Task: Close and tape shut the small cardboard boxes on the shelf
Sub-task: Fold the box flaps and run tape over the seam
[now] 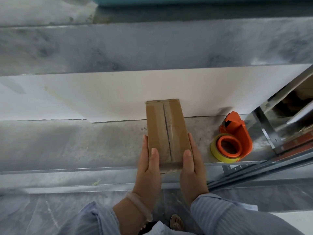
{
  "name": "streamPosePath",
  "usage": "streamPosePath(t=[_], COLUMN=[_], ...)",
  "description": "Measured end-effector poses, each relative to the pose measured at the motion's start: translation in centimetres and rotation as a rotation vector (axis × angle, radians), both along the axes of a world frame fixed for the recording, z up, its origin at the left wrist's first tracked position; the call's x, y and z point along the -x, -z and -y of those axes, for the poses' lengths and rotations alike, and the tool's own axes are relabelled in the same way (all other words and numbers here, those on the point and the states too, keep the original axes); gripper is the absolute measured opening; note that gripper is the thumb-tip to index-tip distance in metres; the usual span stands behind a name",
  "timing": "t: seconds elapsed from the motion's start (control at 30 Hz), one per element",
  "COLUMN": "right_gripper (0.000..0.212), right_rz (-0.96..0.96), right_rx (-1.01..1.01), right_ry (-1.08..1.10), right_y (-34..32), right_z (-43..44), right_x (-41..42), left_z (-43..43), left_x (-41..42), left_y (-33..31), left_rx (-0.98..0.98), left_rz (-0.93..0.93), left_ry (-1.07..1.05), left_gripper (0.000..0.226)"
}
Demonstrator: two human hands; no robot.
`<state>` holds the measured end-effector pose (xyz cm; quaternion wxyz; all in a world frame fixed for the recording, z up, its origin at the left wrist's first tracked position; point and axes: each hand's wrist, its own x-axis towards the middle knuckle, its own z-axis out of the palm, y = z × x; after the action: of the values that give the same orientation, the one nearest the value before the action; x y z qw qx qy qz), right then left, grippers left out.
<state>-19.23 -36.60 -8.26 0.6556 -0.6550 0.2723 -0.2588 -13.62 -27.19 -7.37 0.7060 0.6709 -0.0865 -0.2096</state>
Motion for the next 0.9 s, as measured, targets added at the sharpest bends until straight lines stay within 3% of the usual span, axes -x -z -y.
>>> streamPosePath(t=[0.1, 0.2, 0.43, 0.5, 0.67, 0.73, 0.83, 0.9], right_gripper=[0.057, 0.061, 0.065, 0.068, 0.061, 0.056, 0.065, 0.064], right_rz=[0.051, 0.087, 0.037, 0.043, 0.089, 0.083, 0.056, 0.032], right_rx=[-0.037, -0.075, 0.090, 0.070, -0.098, -0.078, -0.026, 0.066], right_ry=[0.018, 0.004, 0.040, 0.053, 0.148, 0.131, 0.030, -0.097], right_y=[0.0, -0.1, 1.3, 1.5, 0.6, 0.6, 0.6, 0.6], right_z=[0.0, 0.0, 0.3, 0.1, -0.8, -0.8, -0.1, 1.1], right_x=[-0.4, -0.5, -0.5, -0.5, -1.0, -1.0, -0.5, 0.2], left_z=[0.3, 0.4, -0.5, -0.5, 0.0, -0.2, -0.9, -1.8], left_x=[-0.4, -0.7, -1.1, -0.7, -0.3, -0.5, -1.1, -1.6], left_y=[-0.4, -0.2, 1.2, 1.5, 0.4, 0.5, 0.7, 0.8], left_rx=[0.020, -0.036, -0.143, -0.103, 0.038, 0.033, 0.019, -0.074], left_rz=[0.047, 0.165, 0.375, 0.340, 0.028, 0.010, 0.018, 0.126], left_ry=[0.009, 0.021, 0.018, 0.021, 0.008, 0.027, 0.119, 0.184], left_gripper=[0.053, 0.079, 0.090, 0.083, 0.048, 0.050, 0.059, 0.070])
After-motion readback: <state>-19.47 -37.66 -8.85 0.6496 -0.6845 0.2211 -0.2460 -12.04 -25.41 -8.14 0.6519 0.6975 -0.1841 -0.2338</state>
